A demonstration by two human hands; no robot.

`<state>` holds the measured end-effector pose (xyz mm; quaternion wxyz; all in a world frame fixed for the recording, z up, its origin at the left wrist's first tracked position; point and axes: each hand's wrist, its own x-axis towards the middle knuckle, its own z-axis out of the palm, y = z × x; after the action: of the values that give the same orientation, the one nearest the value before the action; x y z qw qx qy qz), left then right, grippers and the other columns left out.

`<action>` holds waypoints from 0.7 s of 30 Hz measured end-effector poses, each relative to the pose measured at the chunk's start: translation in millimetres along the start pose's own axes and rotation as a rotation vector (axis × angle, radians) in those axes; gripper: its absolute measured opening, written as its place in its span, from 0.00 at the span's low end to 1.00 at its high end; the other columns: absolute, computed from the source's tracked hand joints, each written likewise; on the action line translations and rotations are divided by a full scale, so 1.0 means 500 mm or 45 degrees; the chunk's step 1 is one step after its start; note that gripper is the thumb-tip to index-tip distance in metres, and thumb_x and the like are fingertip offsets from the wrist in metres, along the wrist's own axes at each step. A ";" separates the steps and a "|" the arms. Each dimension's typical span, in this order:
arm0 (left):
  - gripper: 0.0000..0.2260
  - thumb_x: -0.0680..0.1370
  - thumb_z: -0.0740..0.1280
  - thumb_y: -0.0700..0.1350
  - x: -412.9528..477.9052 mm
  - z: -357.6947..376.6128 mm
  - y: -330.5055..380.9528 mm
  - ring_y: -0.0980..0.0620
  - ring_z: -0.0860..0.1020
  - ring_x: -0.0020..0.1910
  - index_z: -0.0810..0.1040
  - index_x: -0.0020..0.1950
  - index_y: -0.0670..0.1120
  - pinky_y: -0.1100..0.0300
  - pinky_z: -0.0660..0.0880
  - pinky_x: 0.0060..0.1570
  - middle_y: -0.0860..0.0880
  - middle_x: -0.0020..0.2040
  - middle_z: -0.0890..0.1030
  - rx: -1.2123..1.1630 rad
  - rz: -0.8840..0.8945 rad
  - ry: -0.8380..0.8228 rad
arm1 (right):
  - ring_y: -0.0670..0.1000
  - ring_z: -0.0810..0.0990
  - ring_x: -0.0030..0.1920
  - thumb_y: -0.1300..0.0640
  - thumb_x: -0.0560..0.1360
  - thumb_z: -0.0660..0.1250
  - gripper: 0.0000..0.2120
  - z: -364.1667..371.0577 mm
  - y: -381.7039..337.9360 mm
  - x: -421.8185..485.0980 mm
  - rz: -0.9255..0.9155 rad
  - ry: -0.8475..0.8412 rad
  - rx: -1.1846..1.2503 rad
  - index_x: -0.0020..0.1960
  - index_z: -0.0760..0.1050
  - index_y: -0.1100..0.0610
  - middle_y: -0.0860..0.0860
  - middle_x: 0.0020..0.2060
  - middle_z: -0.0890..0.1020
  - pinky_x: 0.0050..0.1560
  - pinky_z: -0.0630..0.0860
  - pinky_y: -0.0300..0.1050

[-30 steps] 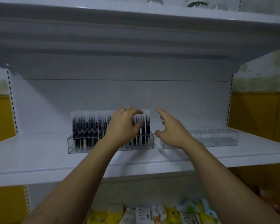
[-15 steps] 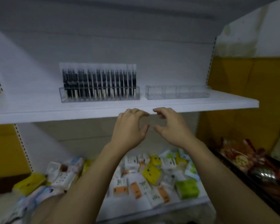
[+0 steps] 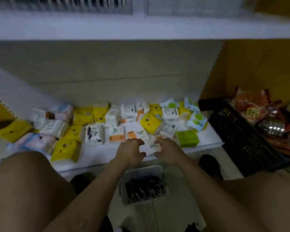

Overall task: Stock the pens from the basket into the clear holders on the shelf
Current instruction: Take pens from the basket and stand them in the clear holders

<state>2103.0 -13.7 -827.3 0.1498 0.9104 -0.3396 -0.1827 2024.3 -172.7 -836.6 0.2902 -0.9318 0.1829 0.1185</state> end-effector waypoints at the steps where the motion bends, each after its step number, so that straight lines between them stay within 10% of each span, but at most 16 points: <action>1: 0.23 0.77 0.67 0.52 0.014 0.027 -0.011 0.47 0.71 0.67 0.70 0.70 0.49 0.51 0.70 0.64 0.49 0.68 0.73 -0.005 -0.048 -0.078 | 0.56 0.72 0.66 0.51 0.75 0.70 0.27 0.029 0.025 0.022 0.042 -0.068 0.016 0.71 0.67 0.54 0.54 0.69 0.70 0.58 0.71 0.45; 12: 0.15 0.78 0.66 0.47 0.090 0.349 -0.112 0.50 0.75 0.59 0.73 0.64 0.47 0.63 0.71 0.56 0.48 0.60 0.76 -0.308 -0.428 -0.450 | 0.52 0.76 0.46 0.58 0.80 0.61 0.06 0.276 0.265 0.124 0.223 -0.602 -0.071 0.45 0.70 0.57 0.51 0.41 0.75 0.42 0.71 0.39; 16: 0.11 0.80 0.62 0.46 0.102 0.441 -0.123 0.53 0.75 0.46 0.77 0.59 0.45 0.62 0.74 0.47 0.45 0.54 0.80 -0.434 -0.539 -0.541 | 0.53 0.78 0.49 0.55 0.81 0.59 0.11 0.298 0.305 0.128 0.249 -0.587 -0.040 0.50 0.76 0.60 0.53 0.47 0.80 0.47 0.74 0.43; 21: 0.15 0.80 0.62 0.45 0.103 0.519 -0.070 0.46 0.75 0.59 0.74 0.66 0.45 0.59 0.72 0.57 0.45 0.61 0.77 -0.581 -0.630 -0.552 | 0.58 0.79 0.49 0.60 0.78 0.61 0.07 0.321 0.323 0.151 0.199 -0.601 -0.038 0.46 0.77 0.60 0.59 0.47 0.81 0.47 0.77 0.48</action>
<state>2046.0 -61.6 -1083.4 0.2246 0.8484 -0.0843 -0.4718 2008.3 -223.0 -1070.4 0.3011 -0.8655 0.1798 0.3577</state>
